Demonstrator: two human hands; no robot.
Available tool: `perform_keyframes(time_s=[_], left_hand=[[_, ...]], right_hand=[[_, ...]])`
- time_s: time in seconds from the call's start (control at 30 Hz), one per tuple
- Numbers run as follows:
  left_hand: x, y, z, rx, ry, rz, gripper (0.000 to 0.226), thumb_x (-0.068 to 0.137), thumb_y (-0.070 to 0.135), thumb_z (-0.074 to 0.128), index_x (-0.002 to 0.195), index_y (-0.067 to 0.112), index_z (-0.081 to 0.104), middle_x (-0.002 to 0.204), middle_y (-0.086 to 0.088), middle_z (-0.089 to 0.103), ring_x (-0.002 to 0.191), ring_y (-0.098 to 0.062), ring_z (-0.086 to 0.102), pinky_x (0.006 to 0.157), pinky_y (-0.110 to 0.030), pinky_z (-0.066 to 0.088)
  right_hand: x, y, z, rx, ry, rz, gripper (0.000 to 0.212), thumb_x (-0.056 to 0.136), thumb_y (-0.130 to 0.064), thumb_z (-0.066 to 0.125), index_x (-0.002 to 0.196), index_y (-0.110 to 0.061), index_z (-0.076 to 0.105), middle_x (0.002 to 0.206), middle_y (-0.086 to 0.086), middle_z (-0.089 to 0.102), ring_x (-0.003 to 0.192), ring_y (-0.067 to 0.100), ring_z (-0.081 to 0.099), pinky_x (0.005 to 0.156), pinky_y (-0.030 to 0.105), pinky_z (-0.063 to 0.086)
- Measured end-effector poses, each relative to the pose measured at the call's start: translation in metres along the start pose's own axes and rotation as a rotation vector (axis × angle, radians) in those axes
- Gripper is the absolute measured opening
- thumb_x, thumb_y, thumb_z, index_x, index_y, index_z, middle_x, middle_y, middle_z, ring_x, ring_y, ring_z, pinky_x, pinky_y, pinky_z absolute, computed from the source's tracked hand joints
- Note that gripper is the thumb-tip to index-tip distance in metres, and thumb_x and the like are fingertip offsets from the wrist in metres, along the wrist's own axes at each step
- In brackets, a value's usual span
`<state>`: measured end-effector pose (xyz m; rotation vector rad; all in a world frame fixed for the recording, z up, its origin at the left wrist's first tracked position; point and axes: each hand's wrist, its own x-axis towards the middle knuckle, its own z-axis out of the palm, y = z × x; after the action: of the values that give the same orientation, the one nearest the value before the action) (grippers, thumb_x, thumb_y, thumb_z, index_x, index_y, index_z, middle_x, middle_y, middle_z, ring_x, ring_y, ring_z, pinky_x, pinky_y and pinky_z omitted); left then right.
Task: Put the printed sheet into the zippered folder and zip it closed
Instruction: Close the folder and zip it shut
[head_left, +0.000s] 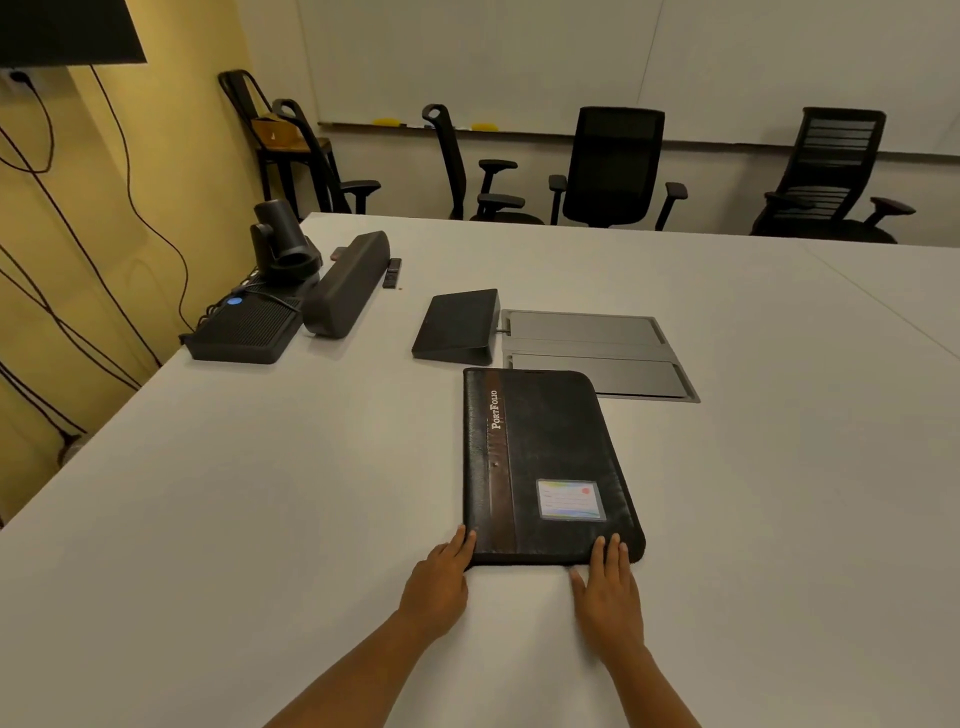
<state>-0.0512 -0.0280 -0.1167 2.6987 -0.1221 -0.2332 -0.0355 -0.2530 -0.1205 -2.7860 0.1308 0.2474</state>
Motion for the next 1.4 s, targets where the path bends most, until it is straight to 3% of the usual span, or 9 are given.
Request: perform_keyframes(time_s=[0.1,0.23,0.47,0.67,0.87,0.93,1.0,1.07,1.4], left_hand=[[-0.011,-0.010,0.000,-0.053,-0.017,-0.014,0.058,0.099,0.009,0.035,0.150,0.018,0.009,0.155,-0.002,0.028,0.139,-0.014,0.033,0.113,-0.021,0.028],[-0.019,-0.022,0.001,-0.099,0.011,-0.035,0.050,0.100,0.010,0.034,0.148,0.015,0.021,0.153,-0.001,0.030,0.141,-0.013,0.028,0.112,-0.015,0.018],[-0.023,-0.023,-0.002,-0.206,0.037,-0.084,0.038,0.094,0.008,0.047,0.130,0.016,0.053,0.125,-0.003,0.052,0.117,-0.015,0.047,0.093,-0.016,0.037],[-0.021,-0.019,-0.001,-0.317,0.036,-0.162,0.023,0.094,0.012,0.050,0.113,0.010,0.063,0.110,-0.009,0.061,0.101,-0.019,0.058,0.079,-0.020,0.040],[-0.022,-0.013,-0.001,-0.453,0.072,-0.246,0.018,0.091,0.022,0.058,0.104,0.012,0.067,0.101,-0.006,0.064,0.086,-0.013,0.056,0.077,-0.020,0.042],[-0.021,-0.012,-0.001,-0.467,0.069,-0.256,0.017,0.090,0.023,0.059,0.100,0.010,0.067,0.092,-0.003,0.061,0.083,-0.014,0.056,0.073,-0.020,0.041],[-0.021,-0.011,-0.002,-0.473,0.071,-0.260,0.017,0.090,0.022,0.059,0.096,0.009,0.067,0.088,-0.001,0.060,0.081,-0.015,0.056,0.070,-0.020,0.039],[-0.022,-0.010,-0.002,-0.483,0.083,-0.272,0.017,0.091,0.023,0.058,0.094,0.008,0.066,0.086,-0.002,0.060,0.079,-0.015,0.055,0.067,-0.020,0.040],[-0.024,-0.014,-0.005,-0.351,0.161,-0.278,0.022,0.093,0.028,0.056,0.097,0.008,0.066,0.096,-0.008,0.067,0.086,-0.021,0.061,0.076,-0.029,0.048]], right_hand=[[-0.011,-0.019,0.008,0.014,-0.001,0.017,0.065,0.100,-0.041,0.025,0.148,-0.010,-0.006,0.158,0.012,-0.010,0.147,0.026,-0.009,0.119,0.032,0.007],[-0.027,-0.048,0.019,0.063,-0.014,-0.005,0.062,0.100,-0.040,0.028,0.149,-0.014,-0.001,0.158,0.010,-0.011,0.147,0.025,-0.009,0.119,0.031,0.010],[-0.050,-0.086,0.036,0.269,-0.053,-0.142,0.057,0.100,-0.028,0.035,0.149,-0.018,0.008,0.159,0.000,-0.008,0.147,0.015,0.004,0.116,0.023,0.016],[-0.060,-0.104,0.041,0.497,-0.010,-0.104,0.041,0.094,-0.012,0.049,0.135,-0.011,0.042,0.138,0.005,0.043,0.127,0.016,0.043,0.107,0.021,0.032],[-0.051,-0.117,0.033,0.619,-0.109,-0.034,0.039,0.093,-0.013,0.053,0.132,-0.007,0.048,0.126,0.009,0.056,0.116,0.020,0.054,0.101,0.024,0.041],[-0.048,-0.117,0.032,0.634,-0.116,-0.013,0.035,0.093,-0.010,0.053,0.127,-0.006,0.051,0.115,0.009,0.061,0.108,0.021,0.058,0.092,0.020,0.046],[-0.045,-0.116,0.032,0.673,-0.118,0.009,0.028,0.091,-0.009,0.056,0.118,-0.007,0.055,0.094,0.005,0.063,0.088,0.015,0.060,0.071,0.008,0.044],[-0.044,-0.115,0.031,0.702,-0.119,0.041,0.024,0.089,-0.010,0.060,0.113,-0.007,0.056,0.083,0.004,0.063,0.075,0.011,0.057,0.060,0.007,0.041],[-0.038,-0.113,0.036,0.585,-0.036,0.052,0.013,0.090,-0.016,0.059,0.092,-0.003,0.062,0.098,0.012,0.065,0.088,0.020,0.061,0.076,0.023,0.046]])
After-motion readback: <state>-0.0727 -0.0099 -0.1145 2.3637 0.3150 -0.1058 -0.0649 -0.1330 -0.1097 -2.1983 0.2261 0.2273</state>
